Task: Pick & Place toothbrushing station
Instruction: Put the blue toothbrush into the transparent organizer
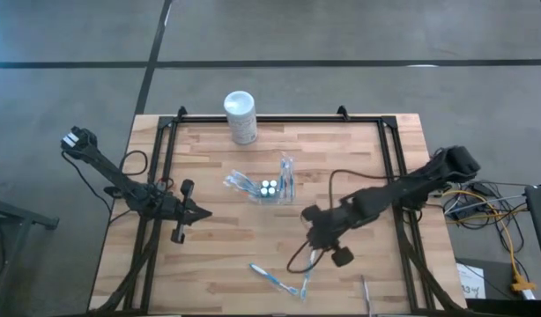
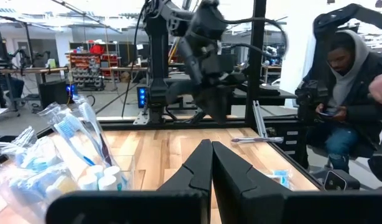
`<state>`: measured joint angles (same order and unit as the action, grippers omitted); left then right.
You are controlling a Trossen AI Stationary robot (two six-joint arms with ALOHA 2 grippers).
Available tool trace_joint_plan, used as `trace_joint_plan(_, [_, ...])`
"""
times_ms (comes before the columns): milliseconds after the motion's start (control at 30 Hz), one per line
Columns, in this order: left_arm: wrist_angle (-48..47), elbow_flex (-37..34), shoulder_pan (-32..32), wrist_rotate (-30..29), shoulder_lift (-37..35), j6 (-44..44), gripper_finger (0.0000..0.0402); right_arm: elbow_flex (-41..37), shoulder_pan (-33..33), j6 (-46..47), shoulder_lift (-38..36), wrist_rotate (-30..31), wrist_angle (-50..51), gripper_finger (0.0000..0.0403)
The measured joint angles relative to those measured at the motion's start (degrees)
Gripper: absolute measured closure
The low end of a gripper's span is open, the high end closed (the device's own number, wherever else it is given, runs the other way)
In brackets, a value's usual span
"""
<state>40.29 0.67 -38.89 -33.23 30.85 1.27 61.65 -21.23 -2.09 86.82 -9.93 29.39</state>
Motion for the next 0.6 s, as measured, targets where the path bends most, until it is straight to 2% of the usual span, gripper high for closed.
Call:
trace_joint_plan(233, [-0.05, 0.00, 0.00, 0.05, 0.00, -0.50, 0.0392, 7.85, -3.72, -6.23, 9.80, -0.20, 2.92, 0.0288])
trace_joint_plan(433, [-0.15, 0.00, 0.00, 0.09, 0.04, -1.28, 0.0392, 10.68, -6.56, -10.08, 16.02, -0.24, 4.70, 0.0235])
trace_joint_plan(600, [-0.13, 0.00, 0.00, -0.33, 0.04, -0.97, 0.0392, 12.49, -8.98, -14.64, 19.89, 1.55, 4.75, 0.0207])
